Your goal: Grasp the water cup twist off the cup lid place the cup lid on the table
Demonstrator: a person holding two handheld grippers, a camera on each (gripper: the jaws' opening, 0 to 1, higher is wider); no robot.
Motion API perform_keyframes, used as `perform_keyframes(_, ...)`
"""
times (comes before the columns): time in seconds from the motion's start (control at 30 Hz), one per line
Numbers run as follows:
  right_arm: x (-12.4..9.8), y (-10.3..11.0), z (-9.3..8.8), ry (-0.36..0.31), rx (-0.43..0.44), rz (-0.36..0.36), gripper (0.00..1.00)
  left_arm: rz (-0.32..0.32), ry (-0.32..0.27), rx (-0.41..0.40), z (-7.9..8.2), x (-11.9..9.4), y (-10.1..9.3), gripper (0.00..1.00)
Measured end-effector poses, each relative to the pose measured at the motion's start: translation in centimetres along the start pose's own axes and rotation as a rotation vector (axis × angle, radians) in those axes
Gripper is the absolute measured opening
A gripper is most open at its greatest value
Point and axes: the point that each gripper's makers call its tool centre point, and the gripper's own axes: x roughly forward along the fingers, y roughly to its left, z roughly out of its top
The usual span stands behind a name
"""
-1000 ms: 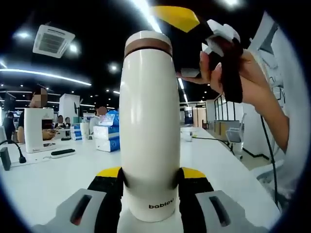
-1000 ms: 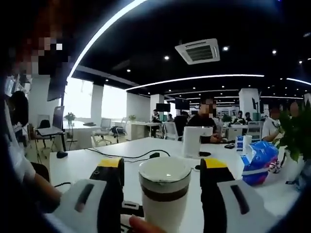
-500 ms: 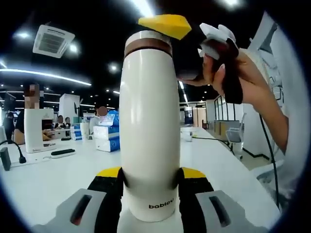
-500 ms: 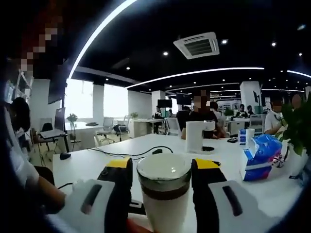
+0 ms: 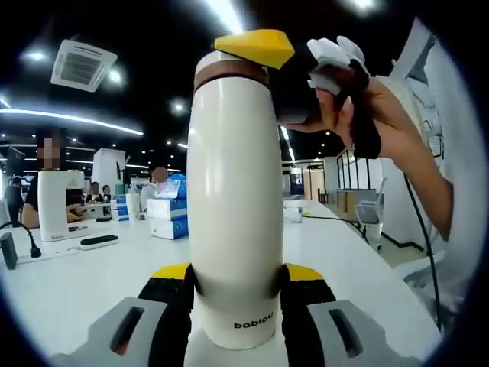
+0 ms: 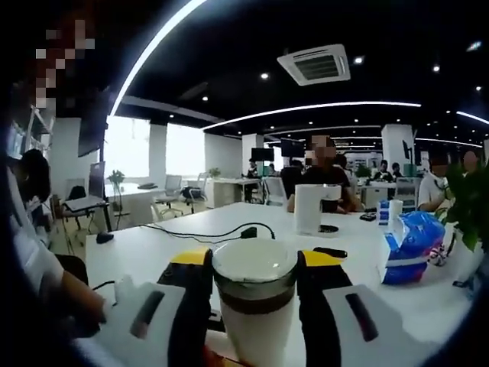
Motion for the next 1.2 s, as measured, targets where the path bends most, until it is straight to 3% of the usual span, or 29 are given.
perform_keyframes(0.23, 0.0, 0.2, -0.1, 0.035, -0.02, 0.085, 0.46, -0.001, 0.0, 0.001, 0.0, 0.0, 0.0, 0.46)
perform_keyframes(0.6, -0.1, 0.6, -0.2, 0.069, -0.043, 0.338, 0.45, 0.0, 0.001, 0.003, 0.0, 0.0, -0.1, 0.46)
perform_keyframes(0.73, -0.2, 0.9, -0.2, 0.098, -0.073, 0.395, 0.45, 0.002, 0.005, -0.001, 0.1, 0.0, -0.1, 0.46)
perform_keyframes(1.03, -0.4, 1.0, -0.2, 0.095, -0.089, 0.556, 0.45, 0.0, 0.006, -0.005, 0.1, 0.0, -0.1, 0.46)
perform_keyframes(1.2, -0.5, 1.4, -0.2, 0.088, -0.089, 0.696, 0.45, 0.0, 0.006, -0.005, 0.1, 0.0, -0.1, 0.46)
